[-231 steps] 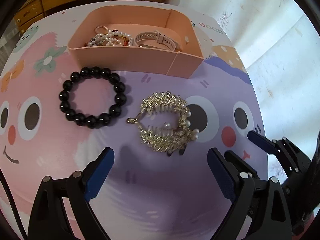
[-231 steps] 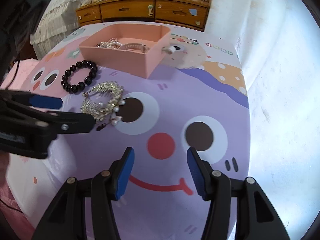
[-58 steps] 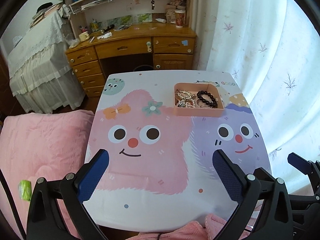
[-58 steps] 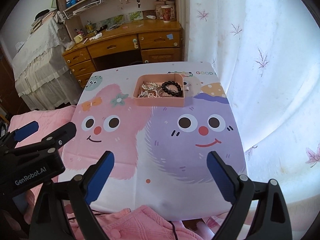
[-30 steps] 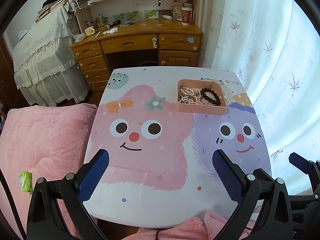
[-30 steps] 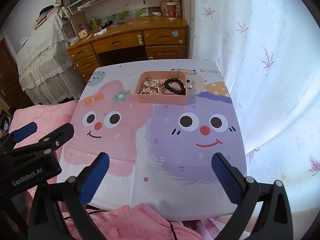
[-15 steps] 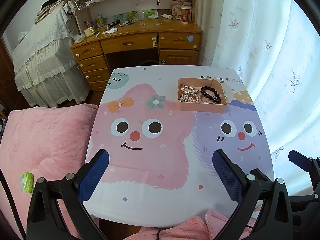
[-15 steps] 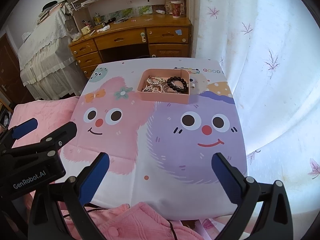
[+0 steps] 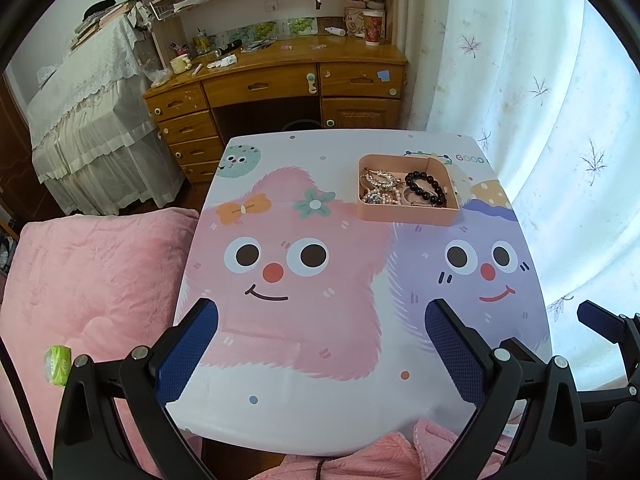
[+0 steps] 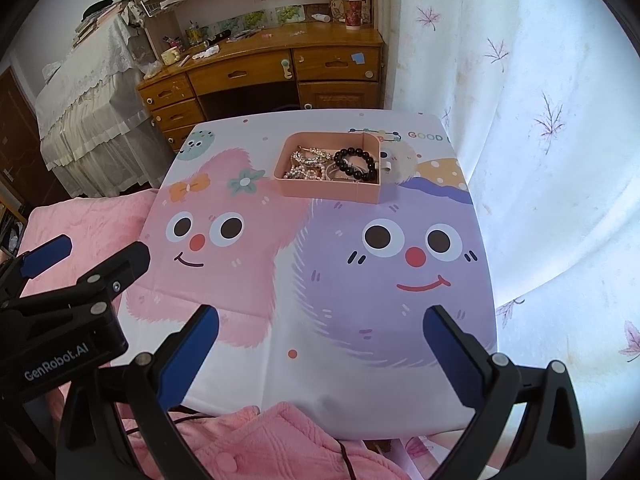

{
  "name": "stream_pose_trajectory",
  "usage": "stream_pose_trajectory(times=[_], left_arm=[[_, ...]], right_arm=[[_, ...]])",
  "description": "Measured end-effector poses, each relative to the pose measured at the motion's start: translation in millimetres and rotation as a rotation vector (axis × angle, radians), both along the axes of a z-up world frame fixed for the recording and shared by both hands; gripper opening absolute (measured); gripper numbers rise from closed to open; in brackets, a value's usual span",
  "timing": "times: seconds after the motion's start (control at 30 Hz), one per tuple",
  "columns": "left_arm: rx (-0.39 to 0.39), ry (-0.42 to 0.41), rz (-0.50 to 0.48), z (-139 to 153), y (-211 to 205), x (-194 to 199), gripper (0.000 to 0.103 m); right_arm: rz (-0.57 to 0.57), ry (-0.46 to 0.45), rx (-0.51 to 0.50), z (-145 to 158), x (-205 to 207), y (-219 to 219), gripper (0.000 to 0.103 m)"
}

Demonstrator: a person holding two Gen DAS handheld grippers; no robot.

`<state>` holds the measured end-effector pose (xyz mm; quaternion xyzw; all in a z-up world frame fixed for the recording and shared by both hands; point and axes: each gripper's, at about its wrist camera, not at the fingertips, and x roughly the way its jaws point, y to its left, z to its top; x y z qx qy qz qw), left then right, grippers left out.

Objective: Organize jewelry

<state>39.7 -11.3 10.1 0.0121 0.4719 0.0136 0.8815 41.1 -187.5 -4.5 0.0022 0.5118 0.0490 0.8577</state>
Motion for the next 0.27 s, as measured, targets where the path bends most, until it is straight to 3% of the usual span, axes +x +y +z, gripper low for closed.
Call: stream_pose_trajectory(times=[0.27], left_arm=[[0.013, -0.003, -0.014, 0.5, -3.8, 3.4, 0.102]], right_arm=[[-0.015, 0.025, 0.008, -4.9, 4.7, -4.7, 0.103]])
